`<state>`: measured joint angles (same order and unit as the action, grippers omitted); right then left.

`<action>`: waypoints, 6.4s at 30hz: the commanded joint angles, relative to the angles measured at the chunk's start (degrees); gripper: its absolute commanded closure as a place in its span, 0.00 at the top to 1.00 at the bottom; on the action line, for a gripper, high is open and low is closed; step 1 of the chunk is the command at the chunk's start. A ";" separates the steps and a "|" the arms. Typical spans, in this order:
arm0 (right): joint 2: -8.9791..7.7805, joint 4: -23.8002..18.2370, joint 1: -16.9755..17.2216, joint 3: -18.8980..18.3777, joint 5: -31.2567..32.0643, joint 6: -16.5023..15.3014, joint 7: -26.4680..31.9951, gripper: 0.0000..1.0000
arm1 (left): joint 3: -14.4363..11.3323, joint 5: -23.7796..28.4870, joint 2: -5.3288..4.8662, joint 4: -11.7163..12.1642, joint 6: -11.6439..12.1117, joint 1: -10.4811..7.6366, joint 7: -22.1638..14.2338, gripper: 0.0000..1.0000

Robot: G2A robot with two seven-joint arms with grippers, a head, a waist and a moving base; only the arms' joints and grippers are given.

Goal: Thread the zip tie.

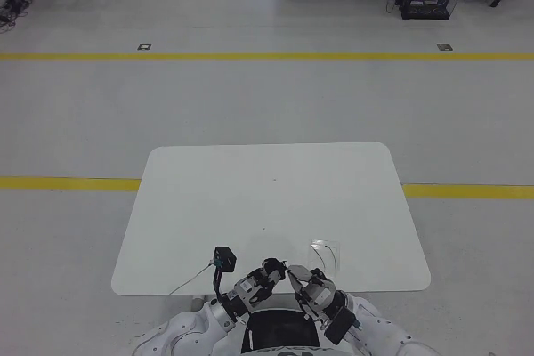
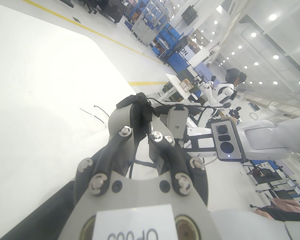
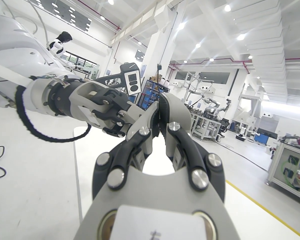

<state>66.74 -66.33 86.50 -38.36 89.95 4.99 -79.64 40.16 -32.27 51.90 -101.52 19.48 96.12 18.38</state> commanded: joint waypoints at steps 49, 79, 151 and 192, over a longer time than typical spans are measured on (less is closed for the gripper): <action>0.90 -1.14 2.82 -5.68 -0.04 -3.71 0.00 0.00 | 0.00 0.00 0.00 0.00 0.00 0.00 0.00 0.00; 1.29 -0.53 2.10 -5.16 0.00 -2.59 0.00 0.00 | 0.00 0.00 0.00 0.00 0.00 0.00 0.00 0.00; 1.43 0.83 1.01 -3.15 -0.73 -4.06 0.00 0.00 | 0.00 0.00 0.00 0.00 0.00 0.00 0.00 0.00; 2.37 1.39 2.07 -5.21 -0.60 -4.64 0.00 0.00 | 0.00 0.00 0.00 0.00 0.00 0.00 0.00 0.00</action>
<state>69.21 -64.68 88.27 -43.27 89.42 0.33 -79.64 40.16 -32.27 51.90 -101.52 19.48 96.12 18.38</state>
